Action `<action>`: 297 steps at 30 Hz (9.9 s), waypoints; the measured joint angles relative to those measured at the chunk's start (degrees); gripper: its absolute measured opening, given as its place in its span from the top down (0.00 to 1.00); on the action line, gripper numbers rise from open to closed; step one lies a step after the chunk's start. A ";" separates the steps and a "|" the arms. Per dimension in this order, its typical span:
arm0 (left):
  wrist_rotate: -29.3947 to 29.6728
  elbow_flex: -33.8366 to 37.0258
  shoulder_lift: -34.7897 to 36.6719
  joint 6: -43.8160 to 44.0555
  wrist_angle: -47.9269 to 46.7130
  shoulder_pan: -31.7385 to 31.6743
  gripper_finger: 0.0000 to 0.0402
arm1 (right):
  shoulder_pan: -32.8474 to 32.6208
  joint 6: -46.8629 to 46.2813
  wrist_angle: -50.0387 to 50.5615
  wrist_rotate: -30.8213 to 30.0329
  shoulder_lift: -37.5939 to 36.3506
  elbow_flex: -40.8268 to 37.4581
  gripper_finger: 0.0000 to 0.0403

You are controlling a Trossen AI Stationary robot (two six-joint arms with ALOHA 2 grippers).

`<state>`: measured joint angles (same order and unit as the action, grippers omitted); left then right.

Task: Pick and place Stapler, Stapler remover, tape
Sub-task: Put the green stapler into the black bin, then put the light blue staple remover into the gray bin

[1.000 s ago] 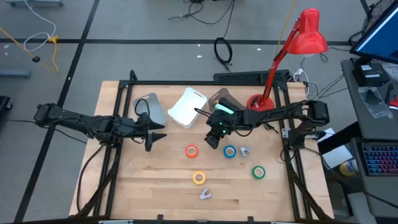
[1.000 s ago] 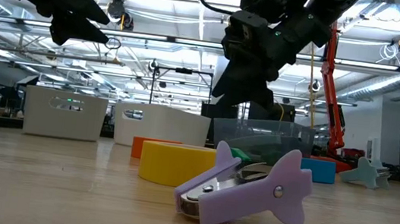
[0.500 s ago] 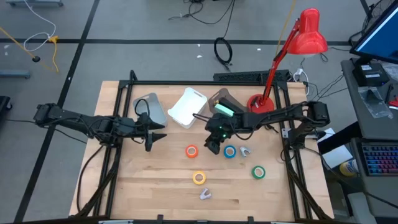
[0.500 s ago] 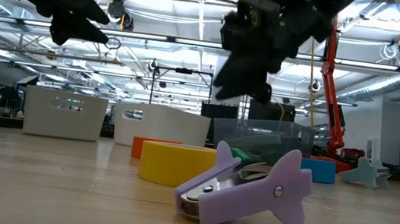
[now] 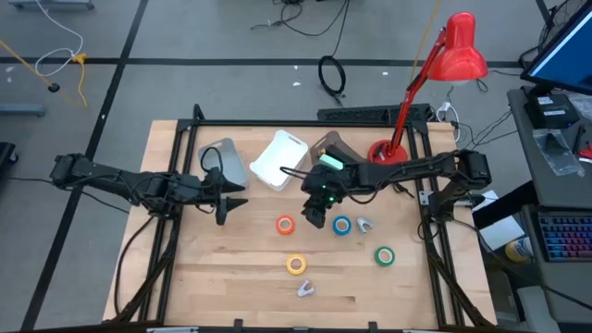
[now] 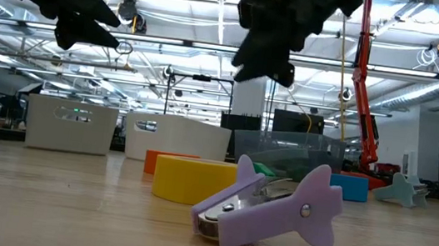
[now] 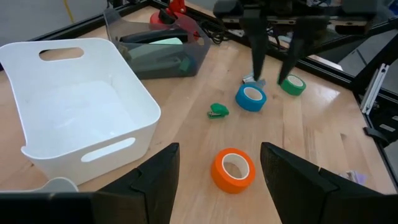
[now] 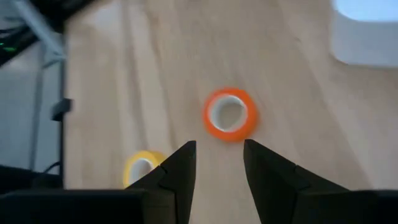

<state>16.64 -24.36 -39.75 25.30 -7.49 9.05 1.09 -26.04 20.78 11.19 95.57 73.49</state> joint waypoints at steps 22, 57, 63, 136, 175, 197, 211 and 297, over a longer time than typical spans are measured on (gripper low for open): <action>-0.04 0.00 0.02 0.36 0.38 0.01 0.43 | 1.73 -4.00 10.40 -3.75 8.35 0.76 0.69; -0.04 0.00 0.01 0.47 0.09 0.01 0.43 | 2.05 -7.58 10.36 -6.97 8.41 0.70 0.69; -0.04 0.00 0.00 0.46 0.09 0.01 0.43 | 1.83 -7.01 10.39 -6.72 8.39 0.70 0.69; -0.02 0.02 0.00 0.90 1.51 -0.01 0.43 | 0.67 -9.01 3.52 -8.03 12.98 -5.09 0.45; 0.00 0.02 0.01 0.59 1.70 0.00 0.43 | 5.16 -0.53 -0.20 -13.74 -8.98 -5.31 0.84; 1.92 0.02 0.02 3.41 1.81 -0.01 0.43 | 23.30 10.73 14.47 -19.60 -7.19 -5.35 0.82; 4.90 0.02 0.00 3.96 1.77 -0.06 0.43 | 23.36 36.11 26.96 -16.92 -7.91 -5.22 0.82; 5.84 0.02 0.00 6.51 1.73 -0.08 0.43 | 2.35 -1.10 37.63 -6.96 -26.31 -10.49 0.67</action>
<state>22.48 -24.34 -39.75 31.81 -5.76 8.97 3.44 -27.15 58.41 4.23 69.27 63.00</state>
